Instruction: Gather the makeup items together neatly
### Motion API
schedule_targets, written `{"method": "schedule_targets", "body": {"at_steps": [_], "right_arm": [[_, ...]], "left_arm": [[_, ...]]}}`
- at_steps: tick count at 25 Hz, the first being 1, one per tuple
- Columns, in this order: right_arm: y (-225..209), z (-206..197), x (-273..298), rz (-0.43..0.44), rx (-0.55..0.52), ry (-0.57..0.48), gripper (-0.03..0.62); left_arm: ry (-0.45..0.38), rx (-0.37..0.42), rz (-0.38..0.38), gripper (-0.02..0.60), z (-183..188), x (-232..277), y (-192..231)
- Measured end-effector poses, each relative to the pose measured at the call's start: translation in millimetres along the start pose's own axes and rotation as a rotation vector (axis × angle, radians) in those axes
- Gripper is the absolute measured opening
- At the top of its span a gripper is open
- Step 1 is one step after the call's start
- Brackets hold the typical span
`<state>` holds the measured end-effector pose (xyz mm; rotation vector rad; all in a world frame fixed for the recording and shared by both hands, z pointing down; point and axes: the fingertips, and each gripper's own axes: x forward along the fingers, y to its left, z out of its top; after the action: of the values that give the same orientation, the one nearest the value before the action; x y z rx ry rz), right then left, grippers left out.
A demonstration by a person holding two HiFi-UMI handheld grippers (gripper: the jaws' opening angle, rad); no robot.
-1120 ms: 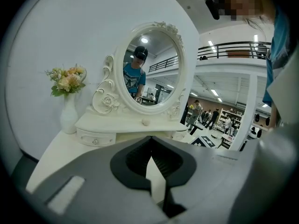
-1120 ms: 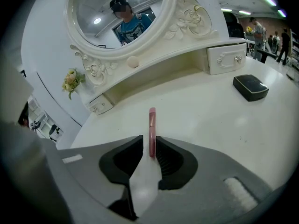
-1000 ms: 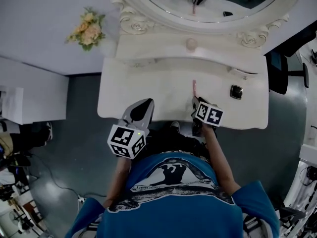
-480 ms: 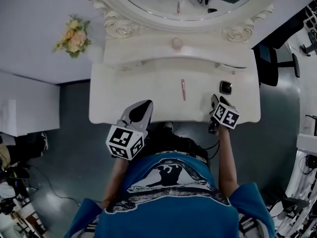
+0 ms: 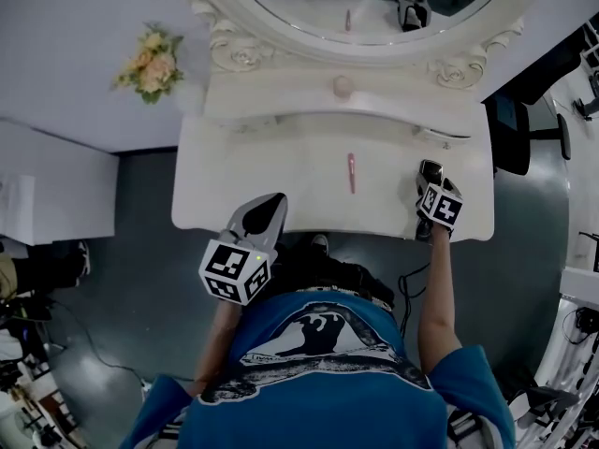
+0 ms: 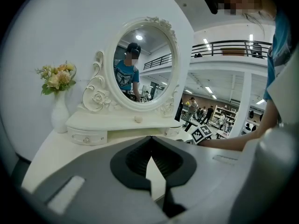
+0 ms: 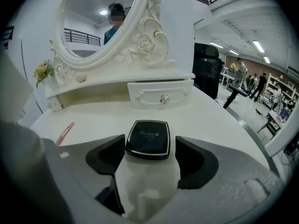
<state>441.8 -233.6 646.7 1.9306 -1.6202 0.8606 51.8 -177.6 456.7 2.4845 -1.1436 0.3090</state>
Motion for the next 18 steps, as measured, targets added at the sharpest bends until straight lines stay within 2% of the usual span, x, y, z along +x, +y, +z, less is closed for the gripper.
{"method": "schedule_targets", "body": {"at_steps": [2, 3, 9, 14, 18], "right_arm": [[0, -4, 5, -0.005, -0.004, 0.007, 0.336], [0, -4, 6, -0.004, -0.002, -0.001, 0.308], [3, -5, 6, 0.011, -0.008, -0.007, 0.307], [3, -6, 5, 0.007, -0.002, -0.004, 0.305], [23, -5, -3, 0.046, -0.013, -0.02, 0.305]], "left_arm": [[0.0, -0.002, 0.009, 0.011, -1, -2, 0], [0.0, -0.003, 0.012, 0.011, -2, -3, 0], [0.016, -0.008, 0.034, 0.011, -12, -9, 2], [0.011, -0.001, 0.02, 0.011, -12, -7, -6], [0.011, -0.004, 0.032, 0.011, -14, -15, -2]]}}
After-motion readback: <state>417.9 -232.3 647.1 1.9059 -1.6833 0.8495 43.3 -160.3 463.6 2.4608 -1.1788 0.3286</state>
